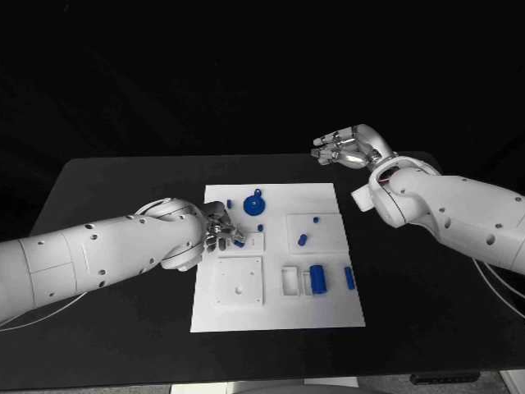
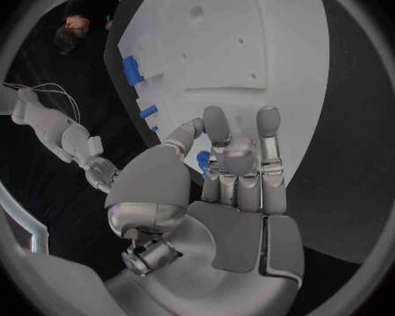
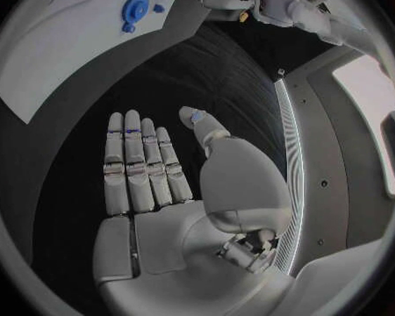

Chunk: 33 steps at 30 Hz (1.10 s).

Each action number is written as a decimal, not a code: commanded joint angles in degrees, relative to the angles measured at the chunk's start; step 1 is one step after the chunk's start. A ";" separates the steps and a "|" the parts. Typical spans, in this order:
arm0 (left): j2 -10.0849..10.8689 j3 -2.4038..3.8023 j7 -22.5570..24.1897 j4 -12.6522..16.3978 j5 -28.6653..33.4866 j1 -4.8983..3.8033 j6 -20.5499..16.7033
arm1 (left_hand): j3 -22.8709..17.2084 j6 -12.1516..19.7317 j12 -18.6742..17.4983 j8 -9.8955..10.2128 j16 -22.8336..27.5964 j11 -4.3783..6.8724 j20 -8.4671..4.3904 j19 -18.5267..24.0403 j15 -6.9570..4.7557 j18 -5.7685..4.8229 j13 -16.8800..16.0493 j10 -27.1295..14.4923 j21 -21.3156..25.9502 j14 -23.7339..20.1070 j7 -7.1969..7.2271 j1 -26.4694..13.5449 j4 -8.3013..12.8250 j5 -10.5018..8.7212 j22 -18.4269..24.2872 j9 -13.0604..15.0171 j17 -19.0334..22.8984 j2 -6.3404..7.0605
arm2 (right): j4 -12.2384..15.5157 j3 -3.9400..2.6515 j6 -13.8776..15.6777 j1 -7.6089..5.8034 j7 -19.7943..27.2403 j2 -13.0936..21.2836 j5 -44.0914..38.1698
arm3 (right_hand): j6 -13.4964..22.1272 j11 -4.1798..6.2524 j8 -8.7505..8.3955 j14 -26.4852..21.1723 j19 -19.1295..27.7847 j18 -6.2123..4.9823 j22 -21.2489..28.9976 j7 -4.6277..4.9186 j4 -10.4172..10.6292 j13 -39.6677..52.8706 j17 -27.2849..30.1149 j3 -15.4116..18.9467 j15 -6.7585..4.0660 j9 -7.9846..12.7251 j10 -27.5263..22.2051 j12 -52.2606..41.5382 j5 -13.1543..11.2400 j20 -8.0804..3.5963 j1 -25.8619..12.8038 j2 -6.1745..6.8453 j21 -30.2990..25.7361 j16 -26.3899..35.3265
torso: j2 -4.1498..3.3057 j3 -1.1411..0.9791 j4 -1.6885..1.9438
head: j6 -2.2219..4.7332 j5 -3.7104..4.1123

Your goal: Assemble the parts on the task board

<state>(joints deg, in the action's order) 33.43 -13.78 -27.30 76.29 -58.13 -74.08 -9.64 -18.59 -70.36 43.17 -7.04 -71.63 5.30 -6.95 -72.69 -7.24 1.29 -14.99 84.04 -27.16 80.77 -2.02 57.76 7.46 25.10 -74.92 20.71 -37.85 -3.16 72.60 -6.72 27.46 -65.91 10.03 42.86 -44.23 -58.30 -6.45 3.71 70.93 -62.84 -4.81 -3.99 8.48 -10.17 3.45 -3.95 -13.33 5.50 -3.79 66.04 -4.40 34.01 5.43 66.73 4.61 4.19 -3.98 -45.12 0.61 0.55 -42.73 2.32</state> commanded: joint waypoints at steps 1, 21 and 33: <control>0.17 0.02 1.18 0.51 1.73 0.01 -3.90 | -1.90 -14.59 0.17 -0.40 0.28 0.63 0.29 0.07 -0.03 0.72 0.09 2.73 0.16 0.45 7.20 2.34 1.58 0.21 -1.10 52.01 -0.05 -1.67 | 0.06 -0.03 -0.62 0.05 0.77 0.04 0.19 | -0.25 -0.21 -0.12 -0.44 0.38 0.39 0.09 0.10 0.24 -0.05 0.09 -0.01 -0.05 0.06 -0.34 0.20 0.19 -0.21 -0.51 0.11 0.12 0.17 | 0.00 -0.01 0.05 | -0.02 -0.01; -0.12 0.01 1.71 0.56 1.61 0.27 -6.46 | -1.94 -14.57 0.26 -0.46 0.44 0.65 0.32 -0.02 -0.10 0.85 0.30 2.74 0.11 0.51 7.21 2.45 1.19 -0.16 -1.10 51.92 0.14 -1.60 | 0.11 -0.03 -0.68 0.07 0.73 0.21 0.28 | -0.26 -0.22 -0.11 -0.44 0.42 0.40 0.10 0.10 0.50 -0.05 0.09 -0.11 -0.04 0.06 -0.37 0.21 0.43 -0.20 -0.44 0.24 0.10 0.16 | 0.00 -0.12 0.01 | 0.00 0.04; -1.03 -0.01 1.46 -0.13 -1.73 0.97 -6.58 | -1.89 -14.52 0.20 -0.43 0.59 0.64 0.32 0.01 -0.09 0.84 0.45 2.73 0.14 0.47 7.20 2.61 1.03 -0.34 -1.08 51.81 0.35 -1.56 | 0.31 -0.03 -0.85 0.07 0.63 0.41 1.08 | -0.25 -0.23 -0.12 -0.43 0.43 0.41 0.10 0.11 0.68 -0.05 0.09 -0.14 -0.03 0.06 -0.36 0.20 0.51 -0.19 -0.49 0.32 0.10 0.16 | -0.06 -0.10 -0.01 | -0.17 0.16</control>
<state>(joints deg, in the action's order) 32.59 -13.79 -26.32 76.18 -58.09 -73.20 -15.60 -18.97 -70.35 43.17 -7.16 -71.40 5.29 -6.95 -72.68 -7.35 1.29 -14.60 84.04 -27.16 81.09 -2.02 58.13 7.21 24.76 -74.91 20.71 -37.54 -2.78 72.76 -6.72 27.42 -65.87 10.09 43.25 -43.67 -58.31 -6.46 3.71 70.93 -62.64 -4.81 -3.95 8.48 -9.78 3.46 -3.95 -13.39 5.50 -3.79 66.02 -4.40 34.24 5.23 66.51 4.84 4.19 -3.98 -45.12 0.47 0.55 -42.85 2.47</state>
